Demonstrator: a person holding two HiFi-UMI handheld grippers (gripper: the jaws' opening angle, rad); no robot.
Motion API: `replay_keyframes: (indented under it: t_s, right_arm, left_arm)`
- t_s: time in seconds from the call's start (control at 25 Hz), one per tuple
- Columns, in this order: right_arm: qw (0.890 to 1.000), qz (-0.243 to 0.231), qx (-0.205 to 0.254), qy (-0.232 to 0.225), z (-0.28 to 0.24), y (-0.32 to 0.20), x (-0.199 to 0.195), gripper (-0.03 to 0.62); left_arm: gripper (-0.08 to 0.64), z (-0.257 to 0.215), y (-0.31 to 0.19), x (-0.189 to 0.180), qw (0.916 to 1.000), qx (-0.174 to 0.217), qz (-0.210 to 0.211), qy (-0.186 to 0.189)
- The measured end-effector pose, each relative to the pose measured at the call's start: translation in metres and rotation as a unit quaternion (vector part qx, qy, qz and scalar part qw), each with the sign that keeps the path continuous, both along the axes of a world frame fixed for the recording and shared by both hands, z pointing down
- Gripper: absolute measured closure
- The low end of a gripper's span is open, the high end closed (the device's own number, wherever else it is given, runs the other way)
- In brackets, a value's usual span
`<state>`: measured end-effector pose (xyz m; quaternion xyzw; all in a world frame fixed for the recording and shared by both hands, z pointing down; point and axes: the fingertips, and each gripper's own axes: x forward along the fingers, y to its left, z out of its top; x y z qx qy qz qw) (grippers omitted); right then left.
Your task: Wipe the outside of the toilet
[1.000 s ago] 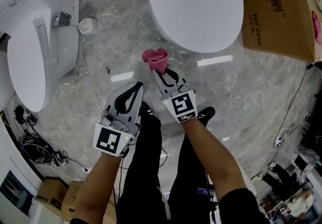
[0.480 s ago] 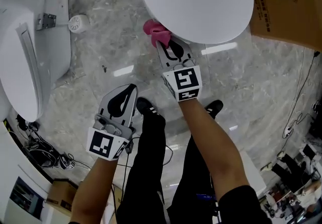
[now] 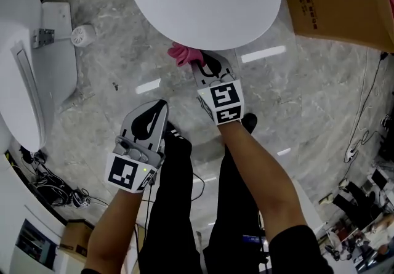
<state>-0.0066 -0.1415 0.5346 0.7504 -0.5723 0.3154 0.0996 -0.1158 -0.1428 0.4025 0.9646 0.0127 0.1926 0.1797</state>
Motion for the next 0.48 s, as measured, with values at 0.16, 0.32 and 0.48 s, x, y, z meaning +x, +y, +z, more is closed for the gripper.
replay_keyframes:
  t_s: [0.16, 0.32, 0.48]
  right_arm:
    - [1.0, -0.013, -0.012, -0.007, 0.001, 0.029, 0.017, 0.52]
    - [0.999, -0.033, -0.016, -0.011, -0.001, 0.053, 0.045, 0.518]
    - [0.999, -0.046, -0.016, -0.004, -0.002, 0.079, 0.082, 0.518]
  left_arm:
    - [0.541, -0.002, 0.018, 0.017, 1.0, -0.001, 0.006, -0.002]
    - [0.541, 0.002, 0.04, 0.042, 1.0, -0.004, 0.005, -0.005]
    - [0.541, 0.002, 0.061, 0.07, 1.0, -0.003, 0.004, -0.003]
